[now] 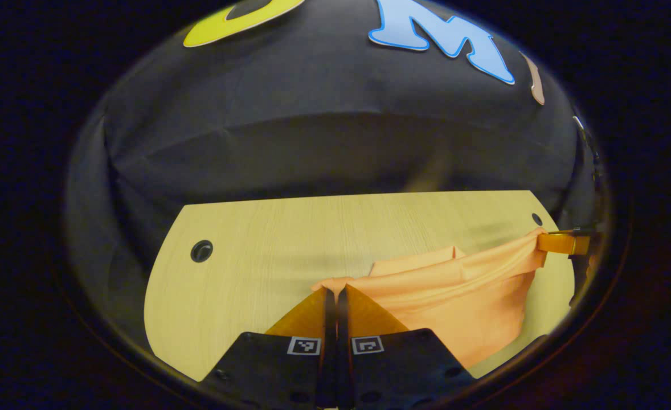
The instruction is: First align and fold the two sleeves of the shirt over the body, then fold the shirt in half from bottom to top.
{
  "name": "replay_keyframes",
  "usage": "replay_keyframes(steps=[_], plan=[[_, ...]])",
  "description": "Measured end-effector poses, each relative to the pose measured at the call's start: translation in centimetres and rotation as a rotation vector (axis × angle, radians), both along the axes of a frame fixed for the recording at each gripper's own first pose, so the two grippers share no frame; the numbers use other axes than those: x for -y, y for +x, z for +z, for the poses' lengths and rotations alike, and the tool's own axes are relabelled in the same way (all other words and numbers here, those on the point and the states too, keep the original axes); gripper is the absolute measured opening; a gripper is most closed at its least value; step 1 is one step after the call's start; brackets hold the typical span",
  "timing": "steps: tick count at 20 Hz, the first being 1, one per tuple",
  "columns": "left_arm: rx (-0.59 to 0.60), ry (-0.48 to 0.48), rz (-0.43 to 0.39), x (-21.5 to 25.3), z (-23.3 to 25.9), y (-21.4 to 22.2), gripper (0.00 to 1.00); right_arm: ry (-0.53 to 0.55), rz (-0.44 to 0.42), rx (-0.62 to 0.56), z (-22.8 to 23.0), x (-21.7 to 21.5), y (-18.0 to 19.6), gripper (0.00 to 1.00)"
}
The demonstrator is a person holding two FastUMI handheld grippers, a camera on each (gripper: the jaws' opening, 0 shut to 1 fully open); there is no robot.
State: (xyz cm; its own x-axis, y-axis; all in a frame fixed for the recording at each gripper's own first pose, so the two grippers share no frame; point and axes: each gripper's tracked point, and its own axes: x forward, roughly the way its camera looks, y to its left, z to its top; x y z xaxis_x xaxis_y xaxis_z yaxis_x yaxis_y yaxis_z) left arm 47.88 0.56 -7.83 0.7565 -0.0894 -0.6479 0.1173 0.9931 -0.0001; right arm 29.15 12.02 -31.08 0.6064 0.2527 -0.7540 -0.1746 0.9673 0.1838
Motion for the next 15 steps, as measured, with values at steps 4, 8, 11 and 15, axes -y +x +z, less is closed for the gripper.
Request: replay_keyframes(steps=[4,8,11,15], plan=[[0.065,0.041,-0.022,0.4,-2.0,3.7,0.05,-0.038,0.016,0.078,-2.7,-0.4,3.2,0.02],[0.081,0.046,-0.015,0.6,-4.8,5.7,0.05,-0.053,0.031,0.079,-6.0,-0.6,4.6,0.02],[0.069,0.033,-0.008,0.2,-6.6,6.0,0.06,-0.06,0.033,0.067,-7.4,-1.0,5.0,0.02],[0.078,-0.009,0.018,-0.2,-6.9,6.1,0.07,-0.05,0.044,0.054,-8.1,-0.9,4.8,0.02]])
